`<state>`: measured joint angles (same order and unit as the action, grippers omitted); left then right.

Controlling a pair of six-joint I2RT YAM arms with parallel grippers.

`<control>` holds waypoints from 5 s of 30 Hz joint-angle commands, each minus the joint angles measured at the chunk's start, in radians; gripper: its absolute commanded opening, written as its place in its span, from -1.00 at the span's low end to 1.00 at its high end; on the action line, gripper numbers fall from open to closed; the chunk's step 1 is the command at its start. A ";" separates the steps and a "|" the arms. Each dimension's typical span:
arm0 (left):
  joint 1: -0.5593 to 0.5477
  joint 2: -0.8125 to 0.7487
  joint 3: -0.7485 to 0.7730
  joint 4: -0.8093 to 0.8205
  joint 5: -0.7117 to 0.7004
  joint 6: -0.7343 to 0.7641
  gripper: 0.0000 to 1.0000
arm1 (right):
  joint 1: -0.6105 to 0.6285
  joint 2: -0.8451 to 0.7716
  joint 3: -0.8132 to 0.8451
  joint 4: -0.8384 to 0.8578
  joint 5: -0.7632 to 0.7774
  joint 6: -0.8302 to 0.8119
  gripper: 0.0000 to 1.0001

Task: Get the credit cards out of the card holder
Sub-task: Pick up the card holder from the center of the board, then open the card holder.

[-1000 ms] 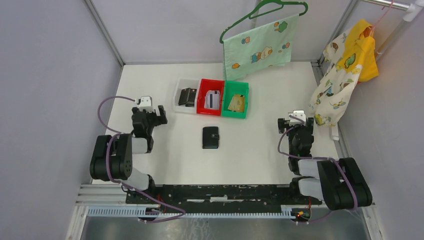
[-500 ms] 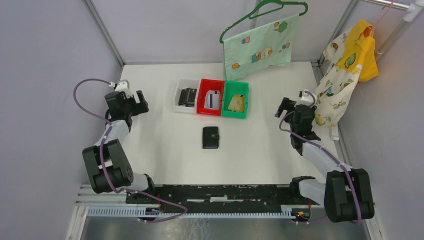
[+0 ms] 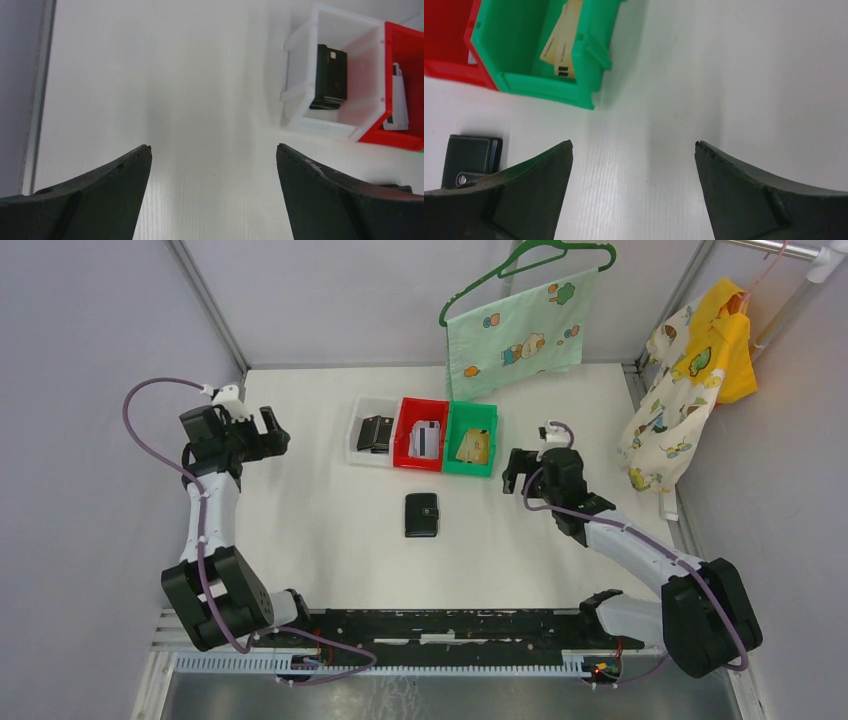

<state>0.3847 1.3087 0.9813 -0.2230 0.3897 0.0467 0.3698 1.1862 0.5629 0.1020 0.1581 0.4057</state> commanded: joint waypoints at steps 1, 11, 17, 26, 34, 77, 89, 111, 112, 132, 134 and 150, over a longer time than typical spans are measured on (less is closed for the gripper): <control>-0.002 -0.072 -0.004 -0.115 0.154 0.082 0.99 | 0.121 0.021 0.068 -0.076 0.065 -0.021 0.96; -0.224 -0.194 -0.124 -0.217 0.120 0.188 0.99 | 0.463 0.248 0.206 -0.100 0.058 0.013 0.96; -0.366 -0.247 -0.169 -0.253 0.063 0.211 0.99 | 0.584 0.386 0.295 -0.145 0.076 0.038 0.92; -0.412 -0.247 -0.158 -0.333 0.061 0.270 0.99 | 0.607 0.493 0.353 -0.121 0.057 0.072 0.79; -0.412 -0.265 -0.153 -0.354 0.090 0.278 0.99 | 0.605 0.563 0.455 -0.148 0.035 0.092 0.62; -0.412 -0.315 -0.124 -0.452 0.233 0.344 0.99 | 0.544 0.463 0.327 0.093 -0.137 0.148 -0.80; -0.412 -0.347 -0.089 -0.454 0.406 0.283 0.99 | 0.596 0.244 0.347 0.095 -0.175 0.024 -1.00; -0.412 -0.362 0.014 -0.471 0.766 0.057 0.70 | 0.655 0.129 0.525 0.052 -0.202 -0.148 -1.00; -0.412 -0.363 0.014 -0.471 0.768 0.053 0.66 | 0.656 0.127 0.525 0.060 -0.205 -0.143 -1.00; -0.412 -0.366 0.006 -0.471 0.789 -0.044 -0.56 | 0.734 0.098 0.522 0.157 -0.113 -0.116 -0.69; -0.411 -0.371 0.009 -0.472 0.787 -0.044 -0.84 | 0.735 0.095 0.519 0.148 -0.098 -0.115 -0.14; -0.412 -0.396 0.114 -0.709 0.917 0.235 -0.96 | 0.521 0.187 0.771 -0.169 -0.587 -0.172 0.73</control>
<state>-0.0238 0.9207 1.0172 -0.8131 1.1995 0.1188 0.9138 1.3308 1.2175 0.0101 -0.2024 0.2649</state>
